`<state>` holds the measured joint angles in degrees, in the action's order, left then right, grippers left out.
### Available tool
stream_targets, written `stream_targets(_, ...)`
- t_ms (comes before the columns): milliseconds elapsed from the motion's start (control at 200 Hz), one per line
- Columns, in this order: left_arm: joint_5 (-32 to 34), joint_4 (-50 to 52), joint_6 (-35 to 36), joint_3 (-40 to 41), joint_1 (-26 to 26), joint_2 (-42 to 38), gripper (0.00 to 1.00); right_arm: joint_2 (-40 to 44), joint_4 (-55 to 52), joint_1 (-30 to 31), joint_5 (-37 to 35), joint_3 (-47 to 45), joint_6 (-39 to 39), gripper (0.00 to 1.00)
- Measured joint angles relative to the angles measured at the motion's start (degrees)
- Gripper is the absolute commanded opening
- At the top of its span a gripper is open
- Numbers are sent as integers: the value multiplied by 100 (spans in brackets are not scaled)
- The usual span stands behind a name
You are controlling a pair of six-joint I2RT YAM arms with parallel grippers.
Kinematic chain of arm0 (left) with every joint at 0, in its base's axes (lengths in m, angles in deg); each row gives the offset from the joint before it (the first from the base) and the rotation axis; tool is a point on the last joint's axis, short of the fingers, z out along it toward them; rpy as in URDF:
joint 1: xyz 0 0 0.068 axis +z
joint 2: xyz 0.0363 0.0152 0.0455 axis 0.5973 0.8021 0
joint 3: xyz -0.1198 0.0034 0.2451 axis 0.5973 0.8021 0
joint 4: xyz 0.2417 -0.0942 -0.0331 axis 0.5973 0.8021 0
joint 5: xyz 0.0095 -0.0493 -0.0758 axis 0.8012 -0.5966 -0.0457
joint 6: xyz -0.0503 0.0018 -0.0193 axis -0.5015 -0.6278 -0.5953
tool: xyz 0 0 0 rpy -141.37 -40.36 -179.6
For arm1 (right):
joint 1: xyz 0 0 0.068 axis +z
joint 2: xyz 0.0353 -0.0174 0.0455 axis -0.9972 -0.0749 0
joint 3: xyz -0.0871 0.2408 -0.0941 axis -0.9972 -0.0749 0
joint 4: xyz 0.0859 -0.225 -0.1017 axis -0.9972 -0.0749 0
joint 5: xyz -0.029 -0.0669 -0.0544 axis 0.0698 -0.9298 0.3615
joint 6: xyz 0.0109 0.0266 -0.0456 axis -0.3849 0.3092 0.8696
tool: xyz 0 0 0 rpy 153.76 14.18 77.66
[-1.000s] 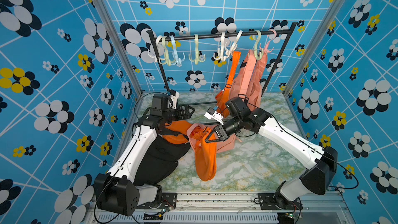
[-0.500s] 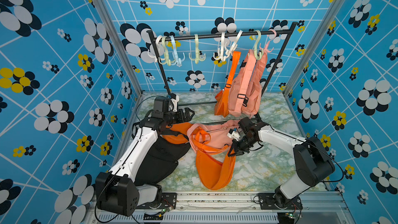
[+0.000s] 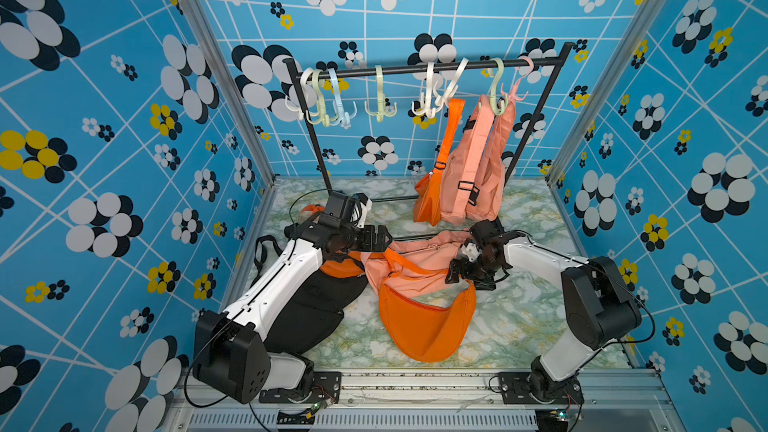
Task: Take the bag off the hook
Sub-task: Place the bag at the center of the board.
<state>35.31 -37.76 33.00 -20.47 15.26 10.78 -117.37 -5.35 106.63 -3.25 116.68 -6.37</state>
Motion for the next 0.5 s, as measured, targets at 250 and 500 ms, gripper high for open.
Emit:
stream_targets(250, 203, 573, 254, -190, -310, 31, 99, 673, -264, -409, -837, 197, -127, 100)
stream_targets(500, 343, 1200, 531, -264, -1215, 426, 76, 1272, -474, -859, -1106, 597, -116, 90)
